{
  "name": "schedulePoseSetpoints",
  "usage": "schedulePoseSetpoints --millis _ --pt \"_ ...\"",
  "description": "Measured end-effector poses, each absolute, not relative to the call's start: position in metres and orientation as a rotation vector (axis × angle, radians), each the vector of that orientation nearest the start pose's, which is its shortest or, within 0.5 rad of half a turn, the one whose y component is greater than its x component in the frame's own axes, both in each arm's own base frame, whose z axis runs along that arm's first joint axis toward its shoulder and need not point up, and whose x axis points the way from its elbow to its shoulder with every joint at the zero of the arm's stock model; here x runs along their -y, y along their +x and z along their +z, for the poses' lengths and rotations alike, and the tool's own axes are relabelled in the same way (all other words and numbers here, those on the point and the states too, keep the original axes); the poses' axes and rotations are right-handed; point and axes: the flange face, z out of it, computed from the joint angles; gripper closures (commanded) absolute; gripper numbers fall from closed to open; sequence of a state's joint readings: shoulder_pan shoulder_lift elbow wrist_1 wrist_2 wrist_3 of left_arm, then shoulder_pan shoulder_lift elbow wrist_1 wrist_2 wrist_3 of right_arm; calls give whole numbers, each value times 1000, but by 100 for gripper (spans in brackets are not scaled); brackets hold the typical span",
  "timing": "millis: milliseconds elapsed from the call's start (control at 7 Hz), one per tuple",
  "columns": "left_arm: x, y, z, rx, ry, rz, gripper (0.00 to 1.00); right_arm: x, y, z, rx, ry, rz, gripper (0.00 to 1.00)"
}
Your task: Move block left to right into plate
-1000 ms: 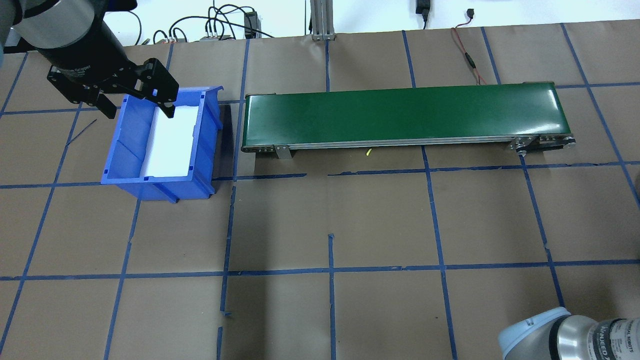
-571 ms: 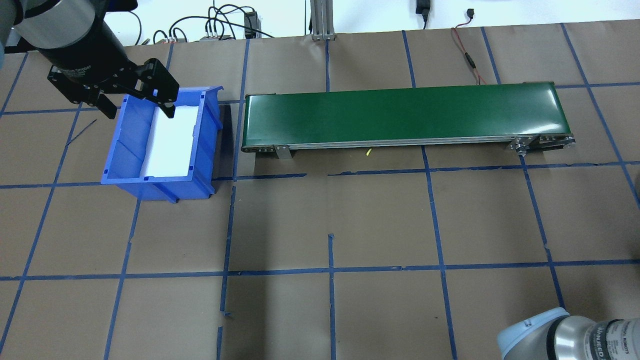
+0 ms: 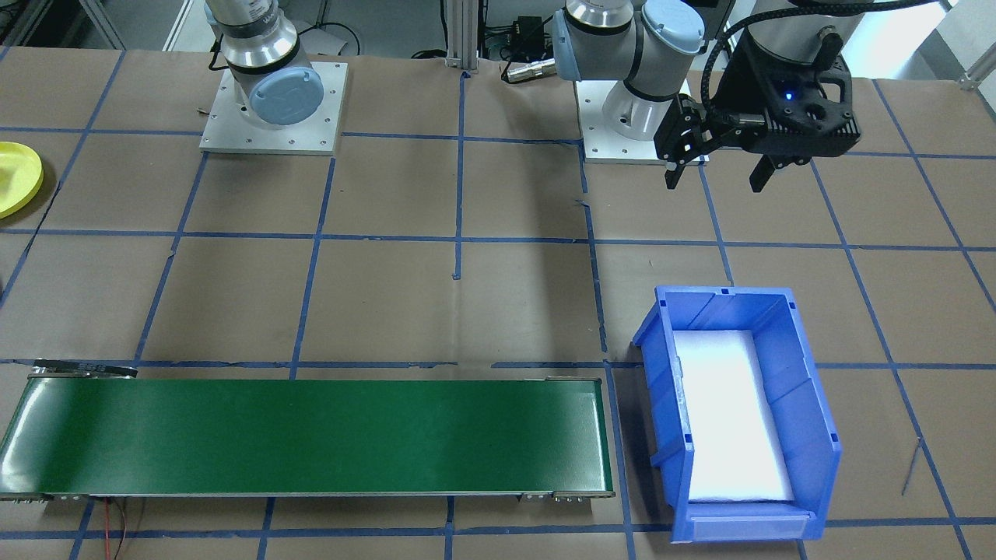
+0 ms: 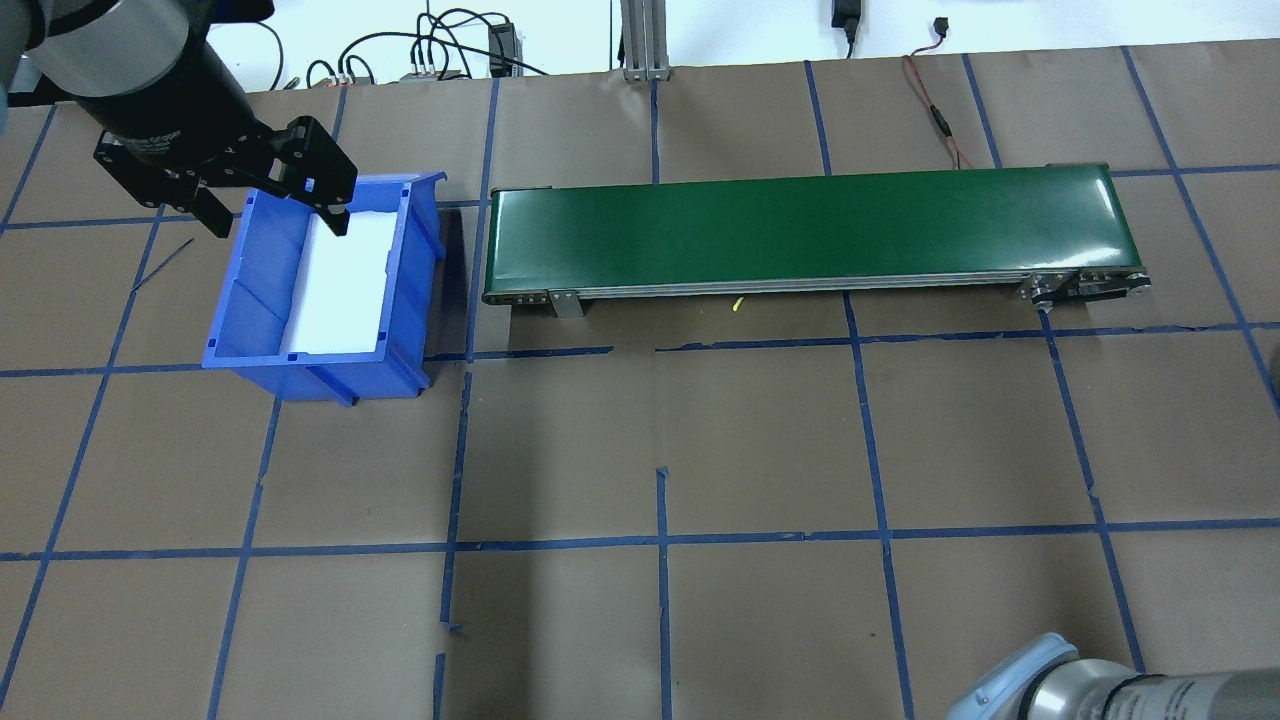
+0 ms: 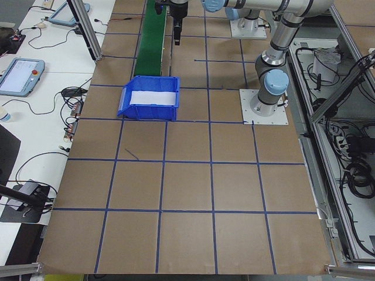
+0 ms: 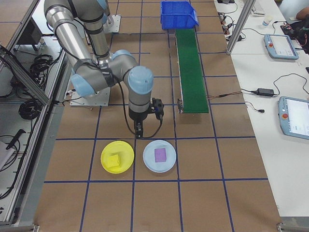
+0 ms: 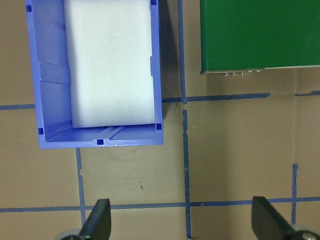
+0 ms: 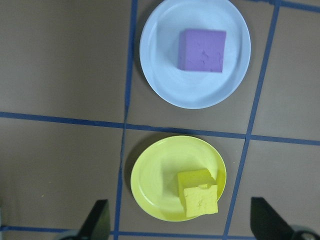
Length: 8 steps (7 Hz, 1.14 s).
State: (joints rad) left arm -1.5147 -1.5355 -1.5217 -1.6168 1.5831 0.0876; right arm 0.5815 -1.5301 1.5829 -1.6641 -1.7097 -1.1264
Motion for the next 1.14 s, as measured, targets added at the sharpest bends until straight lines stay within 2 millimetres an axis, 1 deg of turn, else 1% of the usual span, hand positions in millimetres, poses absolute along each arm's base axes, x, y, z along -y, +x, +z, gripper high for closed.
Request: schedulePoseSetpoints --millis 143,286,429,714,857,1000,1143 --pt "486 -105 525 -3126 47 -59 0 393 -317 500 -3251 -259 141 0" --pt "486 -104 525 -3126 47 -59 0 404 -283 511 -3241 -325 119 0" --pt "486 -104 525 -3126 47 -59 0 413 -255 517 -3209 -391 66 0" --pt "486 -104 525 -3126 47 -58 0 437 -199 525 -3098 -515 -130 0" --pt "486 -104 525 -3126 48 -58 0 450 -167 530 -3056 -519 -203 0" --pt "486 -104 525 -3126 47 -58 0 461 -130 536 -3036 -473 -242 0" --pt "486 -103 525 -3126 46 -58 0 469 -80 543 -3028 -439 -258 0"
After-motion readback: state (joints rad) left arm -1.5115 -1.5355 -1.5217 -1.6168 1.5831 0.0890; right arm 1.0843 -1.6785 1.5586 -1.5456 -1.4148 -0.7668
